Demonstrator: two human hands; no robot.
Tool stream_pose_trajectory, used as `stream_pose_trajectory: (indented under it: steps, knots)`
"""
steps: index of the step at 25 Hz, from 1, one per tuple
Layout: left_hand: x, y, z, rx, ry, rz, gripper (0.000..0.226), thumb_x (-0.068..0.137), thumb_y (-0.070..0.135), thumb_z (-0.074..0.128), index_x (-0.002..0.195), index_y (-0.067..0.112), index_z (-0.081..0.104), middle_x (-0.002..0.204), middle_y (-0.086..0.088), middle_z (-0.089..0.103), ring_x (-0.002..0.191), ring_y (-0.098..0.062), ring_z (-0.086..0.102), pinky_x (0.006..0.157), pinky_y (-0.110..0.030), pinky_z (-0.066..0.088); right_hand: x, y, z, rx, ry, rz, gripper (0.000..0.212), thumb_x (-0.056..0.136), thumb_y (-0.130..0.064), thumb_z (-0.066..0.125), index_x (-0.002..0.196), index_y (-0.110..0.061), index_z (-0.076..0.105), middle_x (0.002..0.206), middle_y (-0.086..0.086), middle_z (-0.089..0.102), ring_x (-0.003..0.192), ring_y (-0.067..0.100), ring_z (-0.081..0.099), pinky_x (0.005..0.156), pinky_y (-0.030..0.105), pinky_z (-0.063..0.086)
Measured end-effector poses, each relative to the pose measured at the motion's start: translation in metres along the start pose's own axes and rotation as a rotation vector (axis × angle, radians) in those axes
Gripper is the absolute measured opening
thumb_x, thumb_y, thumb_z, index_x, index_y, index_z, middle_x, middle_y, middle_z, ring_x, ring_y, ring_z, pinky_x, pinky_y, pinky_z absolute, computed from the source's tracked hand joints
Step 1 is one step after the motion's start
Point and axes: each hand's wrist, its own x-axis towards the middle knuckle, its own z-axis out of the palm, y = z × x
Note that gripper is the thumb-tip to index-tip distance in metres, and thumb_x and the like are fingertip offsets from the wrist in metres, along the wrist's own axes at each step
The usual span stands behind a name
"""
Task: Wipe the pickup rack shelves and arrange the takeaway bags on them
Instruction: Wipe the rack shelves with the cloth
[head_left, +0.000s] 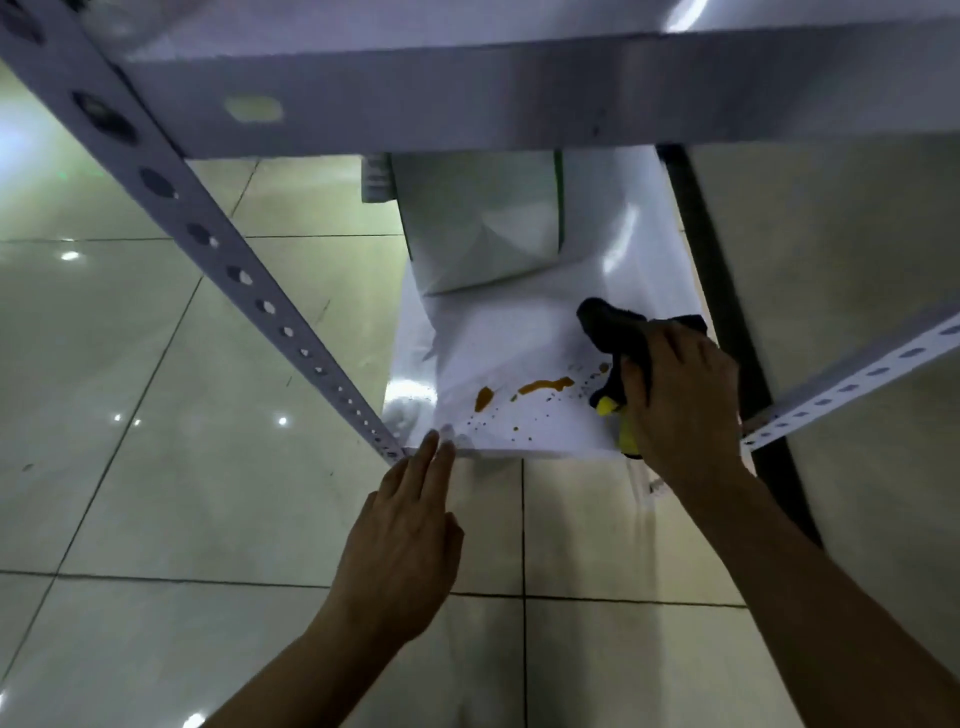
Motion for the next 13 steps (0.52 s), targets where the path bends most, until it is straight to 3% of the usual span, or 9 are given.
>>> stream_pose_trajectory:
  steps: [3,5,8,13]
  knots:
    - [0.001,-0.011,0.023,-0.006,0.016,-0.033,0.077,0.094,0.022,0.055,0.156,0.005,0.012,0.163,-0.014,0.016,0.141,-0.031,0.036,0.112,-0.037,0.037,-0.009,0.024,0.044,-0.182,-0.195,0.112,0.048,0.104,-0.038,0.039,0.147,-0.02,0.05,0.145,0.008,0.054,0.132,0.031,0.048,0.108,0.045,0.037]
    - [-0.001,-0.017,0.031,0.031,0.008,-0.021,0.076,0.096,0.023,0.05,0.156,0.006,0.008,0.165,-0.012,0.012,0.138,-0.028,0.039,0.111,-0.035,0.038,-0.013,0.033,0.054,-0.145,-0.181,0.129,0.051,0.104,-0.04,0.037,0.146,-0.015,0.052,0.147,0.013,0.053,0.135,0.034,0.046,0.111,0.05,0.035]
    - [-0.005,-0.026,0.03,0.026,-0.005,0.012,0.074,0.095,0.019,0.048,0.157,0.01,0.01,0.166,-0.003,0.008,0.118,-0.025,0.05,0.099,-0.036,0.045,-0.01,0.028,0.06,-0.223,-0.203,0.052,0.055,0.104,-0.039,0.026,0.146,-0.015,0.051,0.151,0.013,0.05,0.139,0.032,0.043,0.113,0.049,0.033]
    - [-0.004,-0.039,0.015,0.006,-0.084,0.022,0.067,0.097,0.018,0.042,0.157,0.023,0.012,0.166,0.012,-0.003,0.099,-0.014,0.047,0.086,-0.025,0.044,-0.004,-0.039,0.082,-0.076,-0.223,-0.045,0.049,0.105,-0.037,0.04,0.15,-0.019,0.047,0.154,0.011,0.046,0.142,0.029,0.042,0.119,0.045,0.026]
